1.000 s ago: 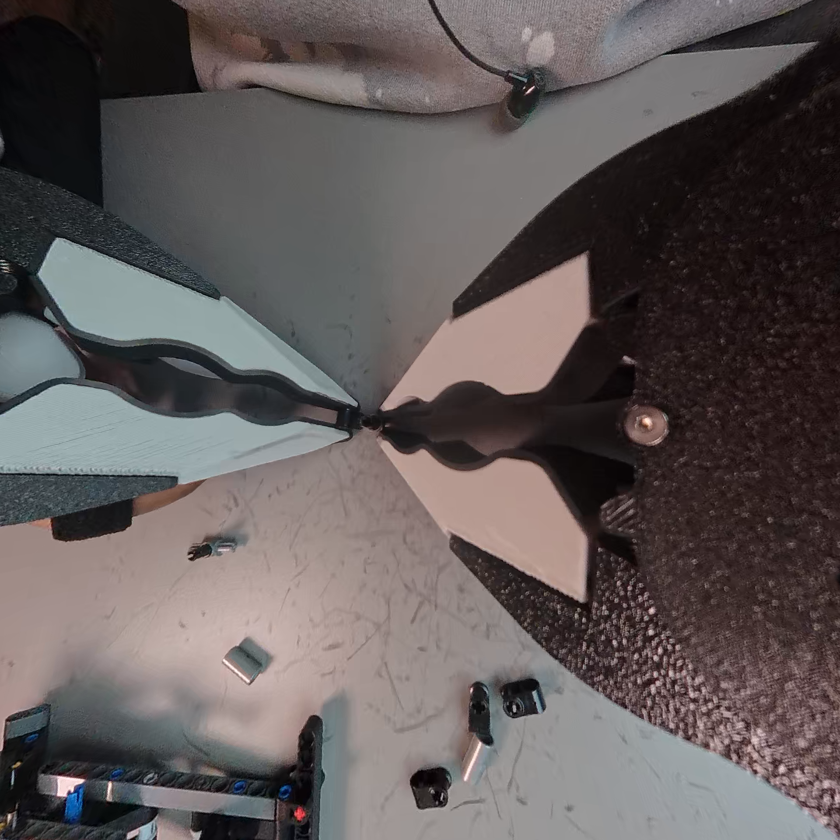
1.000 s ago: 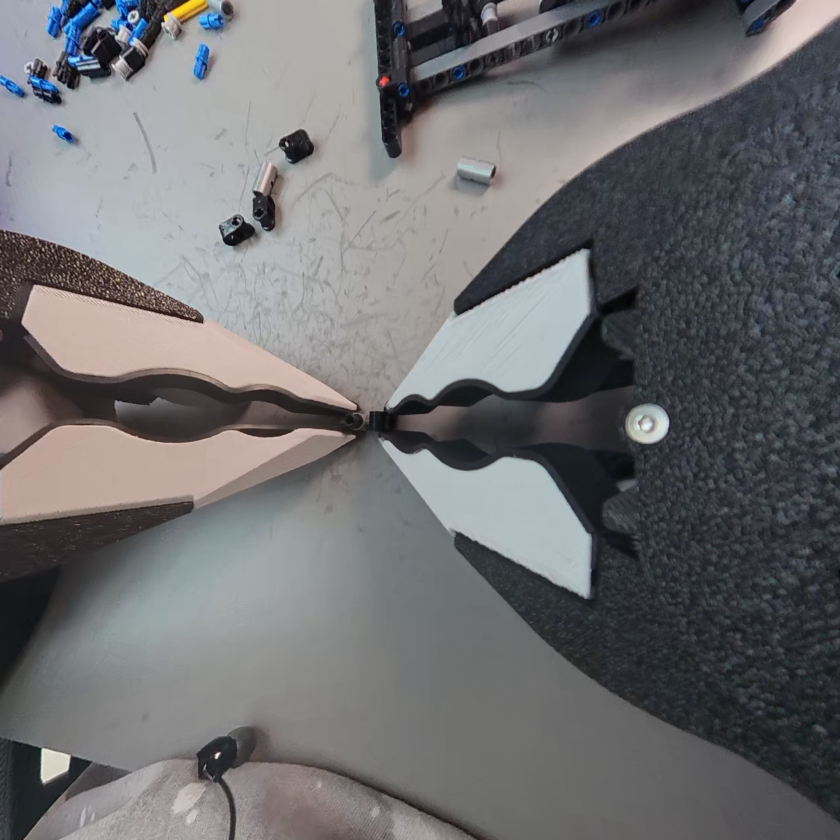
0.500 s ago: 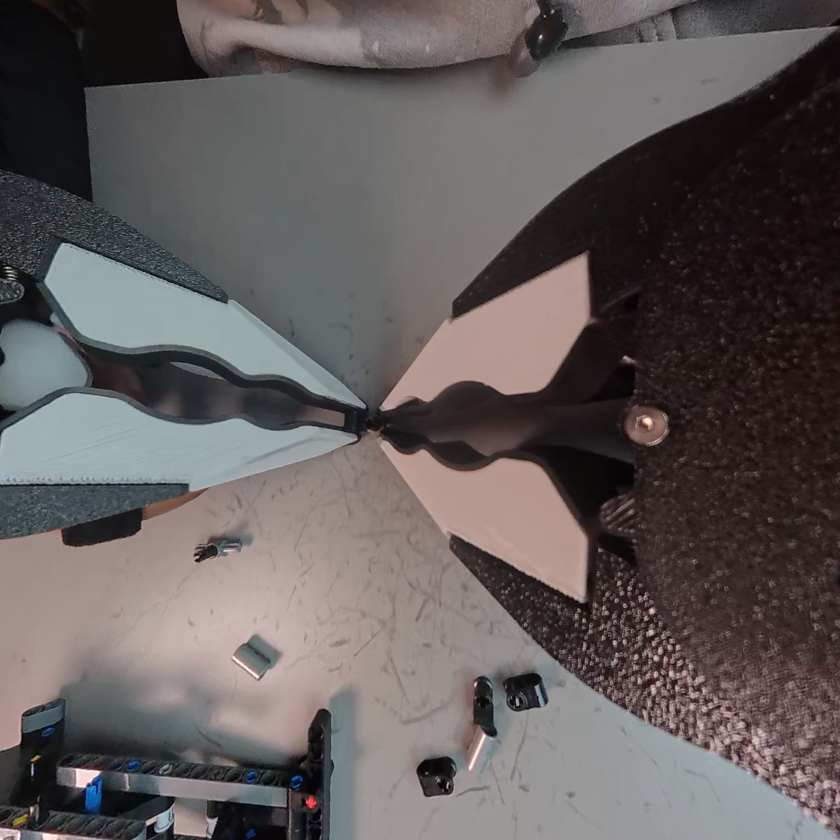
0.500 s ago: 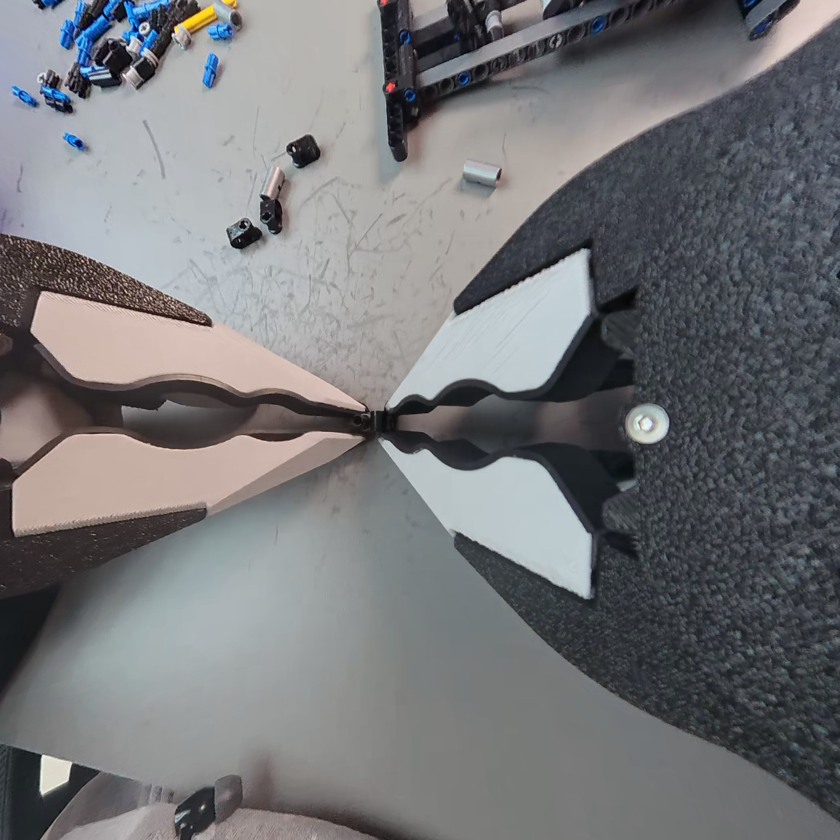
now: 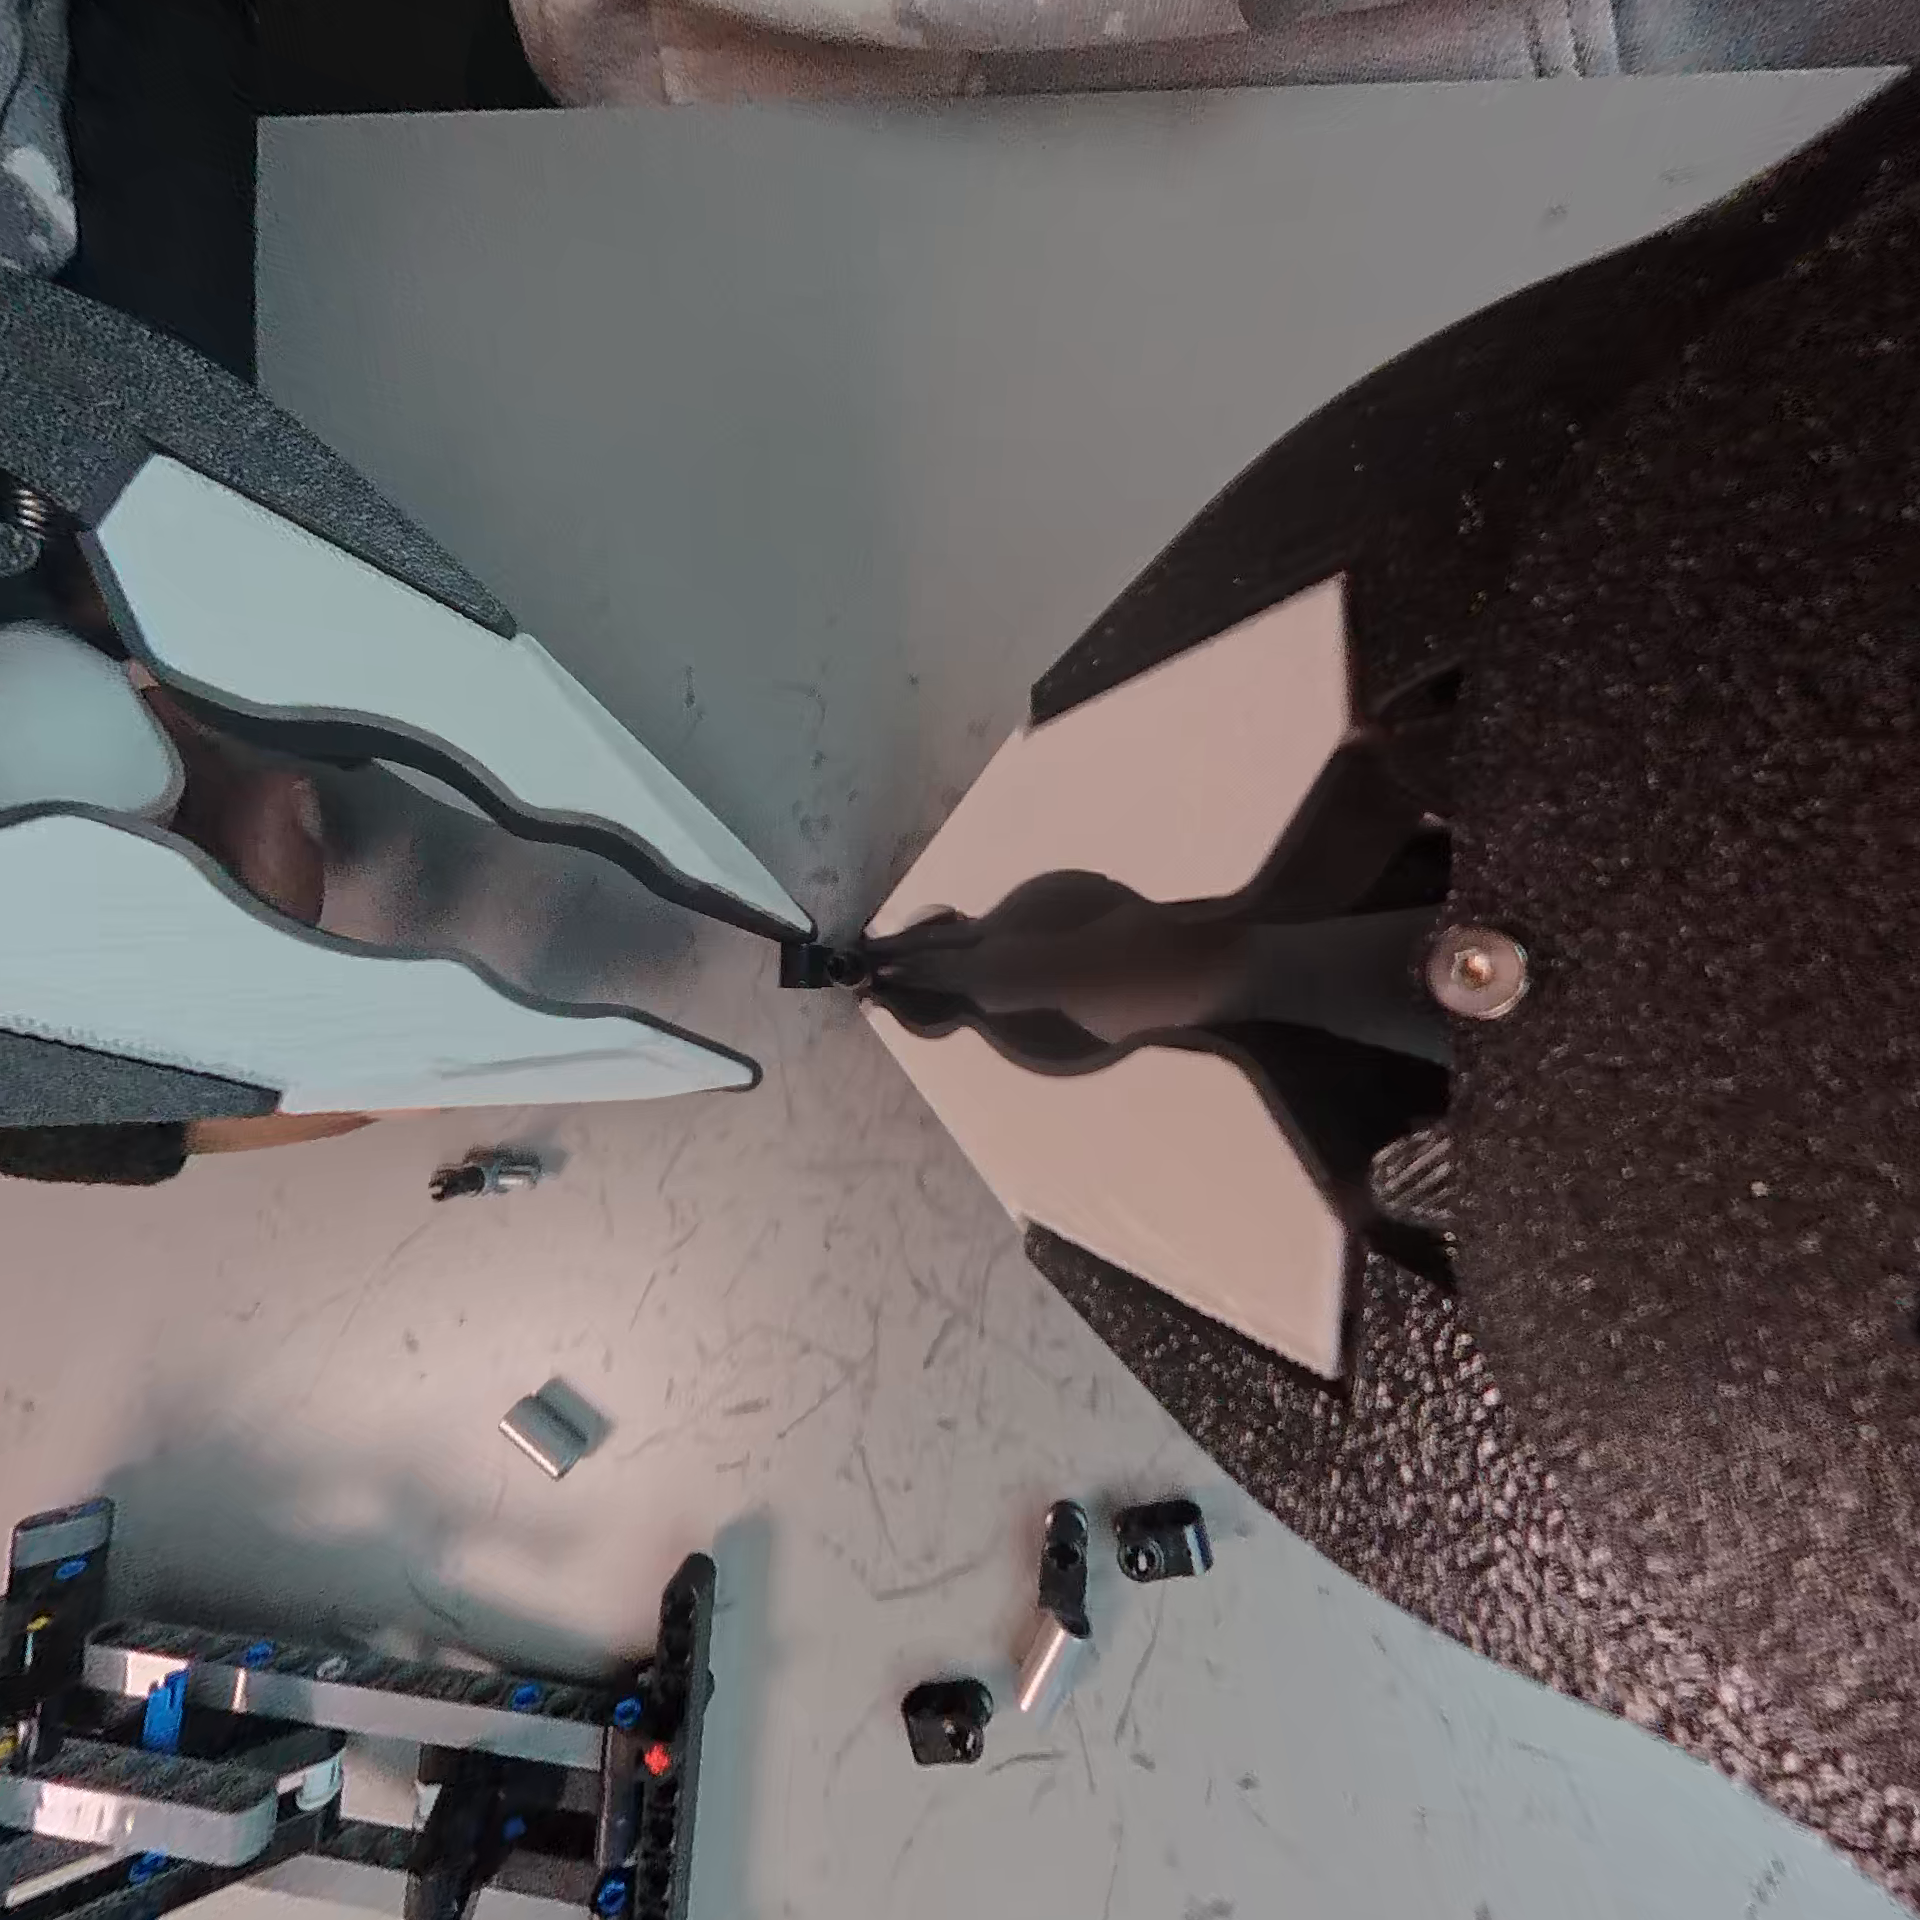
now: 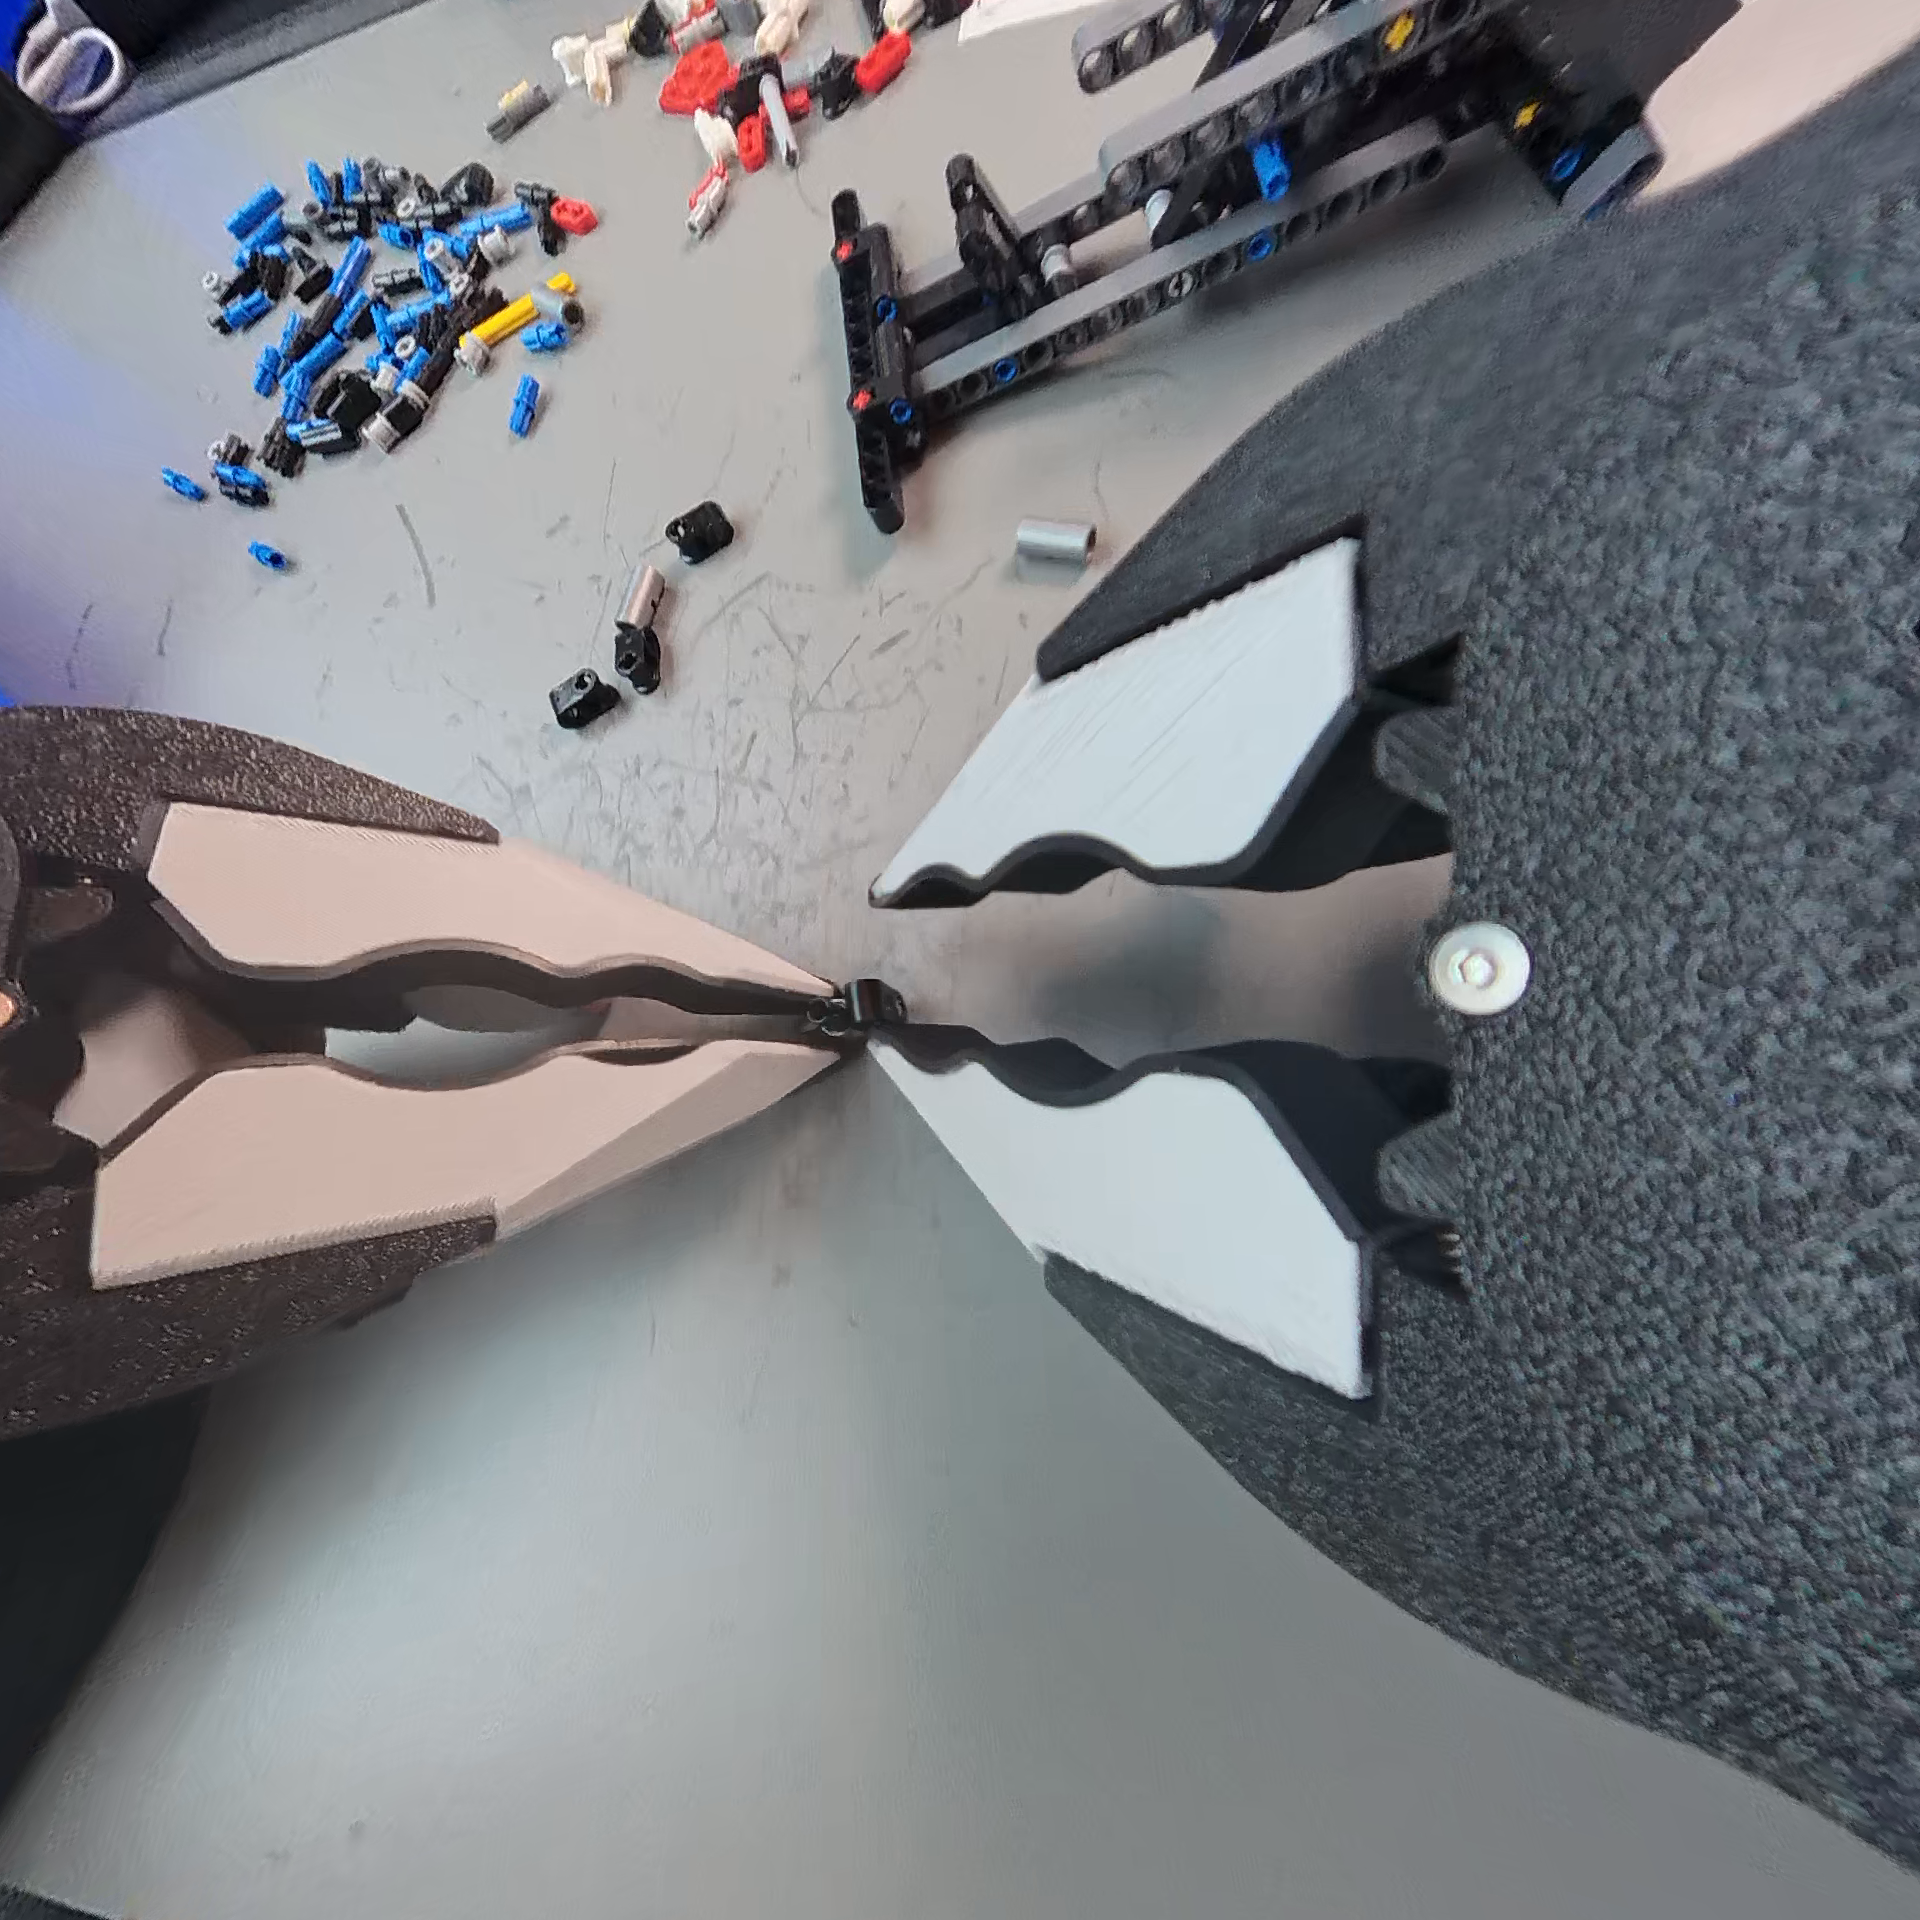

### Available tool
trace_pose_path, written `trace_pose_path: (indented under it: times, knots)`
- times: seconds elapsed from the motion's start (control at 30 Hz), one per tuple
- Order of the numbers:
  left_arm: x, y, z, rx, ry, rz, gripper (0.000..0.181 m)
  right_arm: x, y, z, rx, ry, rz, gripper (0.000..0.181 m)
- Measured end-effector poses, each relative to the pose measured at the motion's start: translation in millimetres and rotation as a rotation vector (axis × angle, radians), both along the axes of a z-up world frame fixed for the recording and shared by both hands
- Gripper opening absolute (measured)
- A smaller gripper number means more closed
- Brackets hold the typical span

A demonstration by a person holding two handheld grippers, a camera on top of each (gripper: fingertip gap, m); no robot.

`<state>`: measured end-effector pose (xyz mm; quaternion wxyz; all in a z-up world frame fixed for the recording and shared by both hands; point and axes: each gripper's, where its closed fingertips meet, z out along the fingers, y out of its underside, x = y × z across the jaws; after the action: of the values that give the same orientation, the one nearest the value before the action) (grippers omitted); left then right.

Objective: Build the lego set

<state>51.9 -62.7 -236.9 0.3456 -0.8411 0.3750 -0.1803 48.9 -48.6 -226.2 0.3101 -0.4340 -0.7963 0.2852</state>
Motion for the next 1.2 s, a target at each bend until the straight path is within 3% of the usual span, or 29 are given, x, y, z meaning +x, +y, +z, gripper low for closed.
trace_pose_path:
  times: [0.2,0.43,0.77,0.93,1.2]
  knots:
    - [-16.7,13.9,0.0,-0.002,-0.008,0.109,0.008,-1.8,7.7,3.1,0.001,0.02,-0.038,0.021]
    - [-19.0,15.3,-0.2,0.01,0.004,0.118,0.008,-5.2,12.1,-0.3,0.026,0.025,-0.065,0.02]
    - [-18.2,16.0,0.0,0.041,0.026,-0.06,0.009,-2.2,15.5,-5.4,-0.03,-0.039,-0.033,0.026]
    - [-24.7,18.4,1.4,0.034,0.015,-0.085,0.028,-6.1,16.3,-6.4,-0.045,-0.081,-0.007,0.027]
    - [-80.9,26.0,31.2,0.092,-0.075,0.104,0.023,-7.3,13.2,-7.4,-0.072,-0.132,0.04,0.026]
